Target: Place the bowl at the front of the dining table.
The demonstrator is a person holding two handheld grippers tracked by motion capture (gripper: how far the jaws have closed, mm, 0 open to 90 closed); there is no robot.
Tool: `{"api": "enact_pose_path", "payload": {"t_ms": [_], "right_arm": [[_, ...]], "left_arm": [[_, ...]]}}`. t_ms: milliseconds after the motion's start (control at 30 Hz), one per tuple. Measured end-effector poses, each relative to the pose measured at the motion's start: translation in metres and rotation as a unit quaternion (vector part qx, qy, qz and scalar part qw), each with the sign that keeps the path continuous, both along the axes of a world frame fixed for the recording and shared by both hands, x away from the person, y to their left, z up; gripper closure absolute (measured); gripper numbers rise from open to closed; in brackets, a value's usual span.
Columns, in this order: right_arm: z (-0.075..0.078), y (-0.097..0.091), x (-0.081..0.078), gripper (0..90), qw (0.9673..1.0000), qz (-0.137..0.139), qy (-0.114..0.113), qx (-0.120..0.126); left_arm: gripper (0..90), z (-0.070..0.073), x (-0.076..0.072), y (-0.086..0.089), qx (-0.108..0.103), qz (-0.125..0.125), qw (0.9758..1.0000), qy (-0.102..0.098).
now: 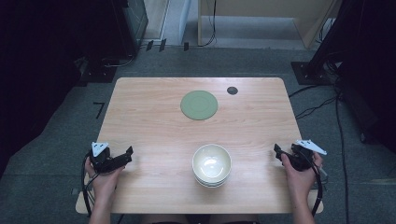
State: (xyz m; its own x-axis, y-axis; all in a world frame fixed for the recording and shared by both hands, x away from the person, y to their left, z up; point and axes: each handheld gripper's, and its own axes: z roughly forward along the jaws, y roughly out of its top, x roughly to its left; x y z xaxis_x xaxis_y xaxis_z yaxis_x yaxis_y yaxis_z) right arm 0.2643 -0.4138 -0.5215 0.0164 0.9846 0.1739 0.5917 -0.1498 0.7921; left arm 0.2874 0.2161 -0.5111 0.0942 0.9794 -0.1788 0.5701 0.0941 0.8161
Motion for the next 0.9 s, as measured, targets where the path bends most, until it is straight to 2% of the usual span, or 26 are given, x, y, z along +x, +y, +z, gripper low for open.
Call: {"api": "enact_pose_path", "payload": {"t_ms": [67,167,200,233,300,333,400,433,467,500,533,567,633,733,867,900], "right_arm": [[0.000,0.001,0.000,26.0,0.9999,0.000,-0.004,0.010],[0.001,0.002,0.001,26.2,0.9998,0.001,-0.007,0.017],[0.003,0.004,0.001,26.2,0.9997,0.000,-0.009,0.022],[0.005,0.005,0.001,26.1,0.9996,0.001,-0.011,0.025],[0.010,0.009,0.001,26.1,0.9995,0.006,-0.018,0.025],[0.013,0.011,0.001,26.1,0.9994,0.011,-0.024,0.024],[0.017,0.017,0.002,26.1,0.9990,0.020,-0.029,0.028],[0.019,0.020,0.002,26.0,0.9988,0.026,-0.029,0.029],[0.021,0.024,0.003,26.0,0.9987,0.032,-0.028,0.027],[0.023,0.028,0.004,25.9,0.9987,0.036,-0.027,0.025],[0.023,0.028,0.004,25.9,0.9987,0.036,-0.027,0.025],[0.027,0.036,0.004,26.0,0.9981,0.047,-0.031,0.027],[0.032,0.043,0.004,26.0,0.9971,0.060,-0.038,0.029],[0.039,0.054,0.003,26.0,0.9956,0.078,-0.044,0.030],[0.046,0.067,0.002,26.0,0.9933,0.099,-0.048,0.036],[0.048,0.071,0.001,26.0,0.9927,0.104,-0.049,0.036]], "left_arm": [[0.0,0.002,0.000,0.000,-0.012,0.000,0.9999,-0.001],[0.0,0.006,0.000,-0.002,-0.009,0.000,1.0000,-0.005],[0.0,0.012,-0.001,-0.006,-0.014,-0.002,0.9998,-0.011],[0.0,0.012,-0.001,-0.006,-0.014,-0.002,0.9998,-0.011],[0.0,0.022,-0.001,-0.017,-0.012,0.002,0.9998,-0.016],[0.0,0.026,0.000,-0.022,-0.013,-0.001,0.9998,-0.015],[0.0,0.033,0.000,-0.032,-0.019,-0.027,0.9993,-0.015],[0.0,0.033,0.000,-0.032,-0.019,-0.027,0.9993,-0.015],[0.0,0.040,0.000,-0.044,-0.033,-0.054,0.9979,-0.016],[0.0,0.040,0.000,-0.044,-0.033,-0.054,0.9979,-0.016],[0.0,0.043,-0.001,-0.050,-0.036,-0.068,0.9970,-0.015],[4.8,0.050,-0.004,-0.064,-0.035,-0.084,0.9957,-0.017],[6.3,0.055,-0.007,-0.076,-0.033,-0.106,0.9936,-0.023],[6.4,0.060,-0.012,-0.092,-0.055,-0.138,0.9884,-0.031],[6.7,0.064,-0.020,-0.114,-0.066,-0.182,0.9802,-0.042],[6.7,0.064,-0.020,-0.114,-0.066,-0.182,0.9802,-0.042]]}}
